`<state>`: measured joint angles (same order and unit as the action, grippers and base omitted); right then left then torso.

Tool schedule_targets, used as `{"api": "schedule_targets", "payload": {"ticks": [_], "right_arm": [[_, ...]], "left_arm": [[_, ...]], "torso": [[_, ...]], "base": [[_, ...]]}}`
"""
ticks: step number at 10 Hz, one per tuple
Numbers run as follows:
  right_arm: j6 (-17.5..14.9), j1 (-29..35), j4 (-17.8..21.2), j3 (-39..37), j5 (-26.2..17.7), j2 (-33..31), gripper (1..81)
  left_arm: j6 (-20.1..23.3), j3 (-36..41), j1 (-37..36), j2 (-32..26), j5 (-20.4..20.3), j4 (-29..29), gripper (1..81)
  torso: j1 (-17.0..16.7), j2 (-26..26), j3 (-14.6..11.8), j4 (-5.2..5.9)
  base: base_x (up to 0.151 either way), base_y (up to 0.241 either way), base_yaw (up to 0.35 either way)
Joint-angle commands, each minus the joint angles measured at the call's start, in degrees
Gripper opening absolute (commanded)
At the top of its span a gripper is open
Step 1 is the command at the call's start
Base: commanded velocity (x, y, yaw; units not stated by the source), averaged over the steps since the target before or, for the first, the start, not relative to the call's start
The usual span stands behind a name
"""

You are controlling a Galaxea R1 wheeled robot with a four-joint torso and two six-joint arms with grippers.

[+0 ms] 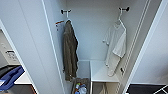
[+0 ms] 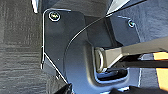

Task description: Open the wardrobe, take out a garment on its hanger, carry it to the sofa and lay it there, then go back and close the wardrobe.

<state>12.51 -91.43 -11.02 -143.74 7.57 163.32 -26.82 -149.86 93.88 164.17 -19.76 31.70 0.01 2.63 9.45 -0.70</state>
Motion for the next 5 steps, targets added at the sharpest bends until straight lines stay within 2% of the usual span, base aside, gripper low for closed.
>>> {"api": "schedule_targets", "payload": {"ticks": [1,2,3,4,5], "right_arm": [[-0.1,0.7,-2.5,-1.5,-3.2,0.7,81.1],[-0.1,0.8,-2.8,-1.6,-3.2,0.6,81.1],[-0.1,1.1,-3.8,-1.5,-3.3,0.6,81.1],[-0.1,1.9,-6.1,-1.6,-3.7,0.8,81.1],[-0.1,3.7,-11.1,-2.2,-4.0,0.5,81.1]], "left_arm": [[0.4,-0.1,-0.6,-0.9,2.4,0.6,81.1],[0.4,-0.1,-0.6,-0.9,2.4,0.6,81.1],[0.5,-0.1,-0.6,-0.9,2.4,0.6,81.1],[0.5,-0.1,-0.6,-0.8,2.4,0.6,81.1],[0.5,-0.1,-0.6,-0.8,2.4,0.6,81.1]], "torso": [[0.0,0.0,0.0,0.00],[0.0,0.0,0.0,0.00],[0.0,0.0,0.0,0.00],[0.0,0.1,0.0,0.00],[0.0,0.1,0.0,0.00]], "base": [[-0.103,0.000,0.000],[-0.089,0.000,0.000],[0.000,0.000,0.000],[0.000,0.000,0.000],[0.000,0.000,0.000]]}}
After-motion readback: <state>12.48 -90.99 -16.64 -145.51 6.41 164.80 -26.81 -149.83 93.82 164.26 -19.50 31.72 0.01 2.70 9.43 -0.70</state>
